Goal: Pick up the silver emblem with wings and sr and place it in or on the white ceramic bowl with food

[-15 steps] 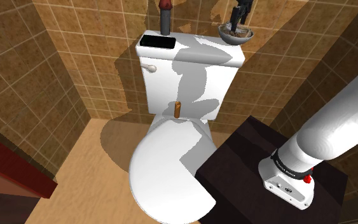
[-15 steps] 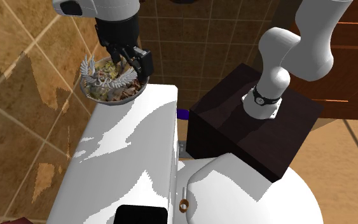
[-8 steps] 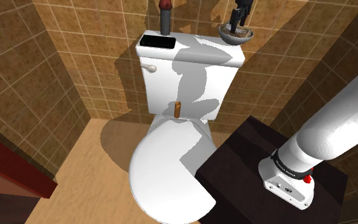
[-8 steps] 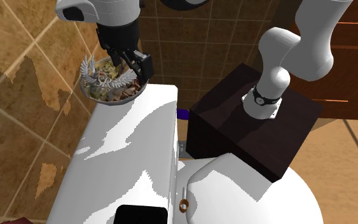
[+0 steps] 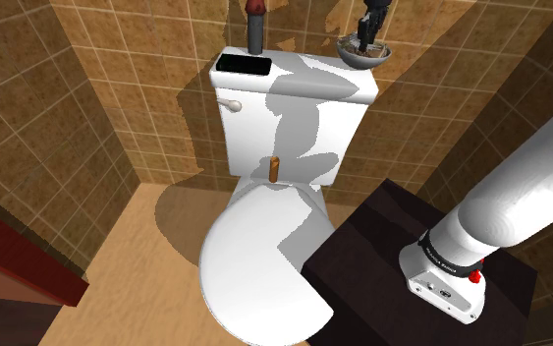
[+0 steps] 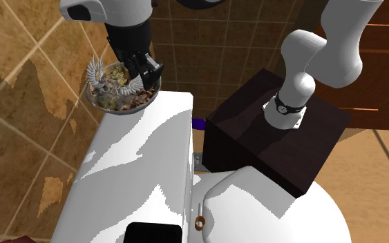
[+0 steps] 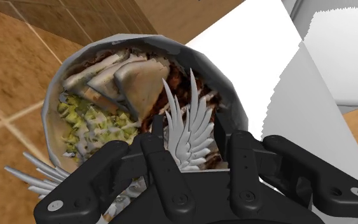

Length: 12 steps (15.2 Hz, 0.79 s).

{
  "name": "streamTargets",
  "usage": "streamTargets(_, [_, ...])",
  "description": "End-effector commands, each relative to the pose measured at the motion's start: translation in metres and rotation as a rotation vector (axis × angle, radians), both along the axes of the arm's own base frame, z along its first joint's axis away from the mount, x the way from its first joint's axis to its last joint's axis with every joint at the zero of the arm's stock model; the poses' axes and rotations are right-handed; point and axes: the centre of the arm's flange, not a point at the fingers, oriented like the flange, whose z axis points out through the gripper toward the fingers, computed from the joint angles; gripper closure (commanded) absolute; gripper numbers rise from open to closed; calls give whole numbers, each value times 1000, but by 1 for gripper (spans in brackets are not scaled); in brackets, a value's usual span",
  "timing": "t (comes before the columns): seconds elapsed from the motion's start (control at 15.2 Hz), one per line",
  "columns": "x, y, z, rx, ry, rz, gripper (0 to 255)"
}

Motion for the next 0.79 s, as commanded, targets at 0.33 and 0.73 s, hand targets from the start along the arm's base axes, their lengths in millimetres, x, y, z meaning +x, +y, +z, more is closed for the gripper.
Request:
streamTargets(0.33, [1,0,13,2,5,1,255])
streamTargets(0.73, [1,0,45,2,5,1,255])
